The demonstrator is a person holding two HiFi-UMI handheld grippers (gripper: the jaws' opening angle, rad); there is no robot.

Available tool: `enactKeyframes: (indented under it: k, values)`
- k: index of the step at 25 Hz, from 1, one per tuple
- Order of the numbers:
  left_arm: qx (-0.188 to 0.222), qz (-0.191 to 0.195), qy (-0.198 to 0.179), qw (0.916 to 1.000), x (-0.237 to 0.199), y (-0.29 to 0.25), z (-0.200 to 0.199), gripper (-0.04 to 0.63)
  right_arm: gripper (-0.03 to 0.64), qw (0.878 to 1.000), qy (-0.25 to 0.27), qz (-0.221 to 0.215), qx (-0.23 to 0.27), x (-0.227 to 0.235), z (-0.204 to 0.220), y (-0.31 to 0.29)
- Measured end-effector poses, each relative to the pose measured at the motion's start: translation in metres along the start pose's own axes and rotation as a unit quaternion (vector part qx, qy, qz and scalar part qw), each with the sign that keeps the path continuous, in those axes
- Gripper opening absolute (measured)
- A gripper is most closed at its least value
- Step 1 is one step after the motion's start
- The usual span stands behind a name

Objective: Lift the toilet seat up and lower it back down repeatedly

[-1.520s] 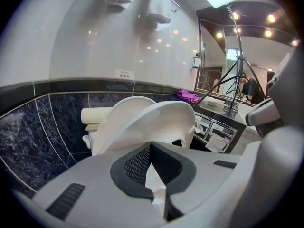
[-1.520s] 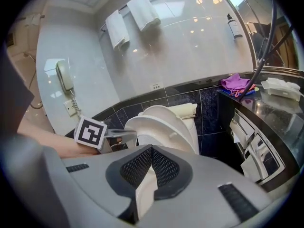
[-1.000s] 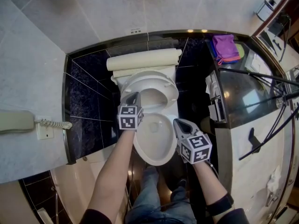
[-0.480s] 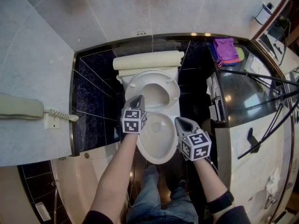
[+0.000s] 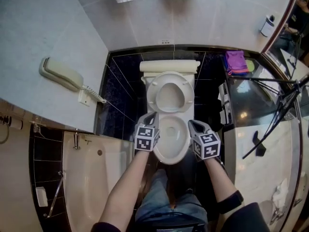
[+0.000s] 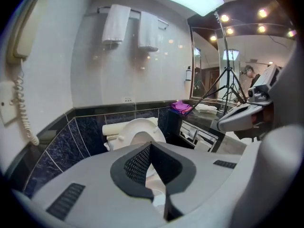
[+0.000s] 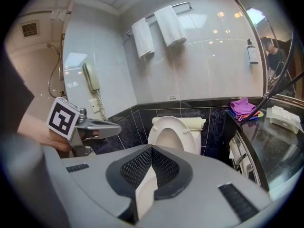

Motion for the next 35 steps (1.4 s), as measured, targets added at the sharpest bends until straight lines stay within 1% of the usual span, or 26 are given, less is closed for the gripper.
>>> enactKeyframes:
  k: [4,7,13,16,20,24,29,35]
  values:
    - [0.005,-0.008,-0.005,0.9999,0.043,0.058,-0.001,-0.009,0.017,1.0,0.009,-0.005,0.0,-0.003,0.005,0.043]
    - [0.017,-0.012,-0.004,0.9998,0.073,0.096,-0.003,-0.009,0.017,1.0,0.018,-0.009,0.004,-0.006,0.01,0.076]
    - [0.038,-0.015,0.015,0.999,0.121,0.159,0.001,-0.009,0.017,0.999,0.035,-0.015,0.009,-0.011,0.024,0.138]
    - [0.048,-0.015,0.016,0.9986,0.142,0.182,0.003,-0.009,0.017,0.999,0.036,-0.016,0.014,-0.012,0.029,0.165]
    - [0.054,-0.012,0.015,0.9984,0.162,0.199,0.009,-0.009,0.017,0.999,0.031,-0.014,0.018,-0.013,0.04,0.194]
    - [0.056,-0.013,0.011,0.9983,0.176,0.21,0.014,-0.009,0.017,0.999,0.033,-0.018,0.016,-0.014,0.054,0.21]
    - [0.061,-0.016,0.009,0.998,0.188,0.217,0.021,-0.01,0.017,0.999,0.032,-0.02,0.01,-0.012,0.065,0.217]
    - [0.062,-0.019,0.01,0.9978,0.189,0.217,0.026,-0.009,0.017,0.999,0.031,-0.022,0.007,-0.011,0.068,0.213]
Point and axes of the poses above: the fingertips, and each gripper's own axes: y backward along the fingers, x to its right, z out of its underside, the point moved 6 cm from there along y, backward along the fingers, and after that the axes turned 12 degrees about z, right-handed, at the moved point
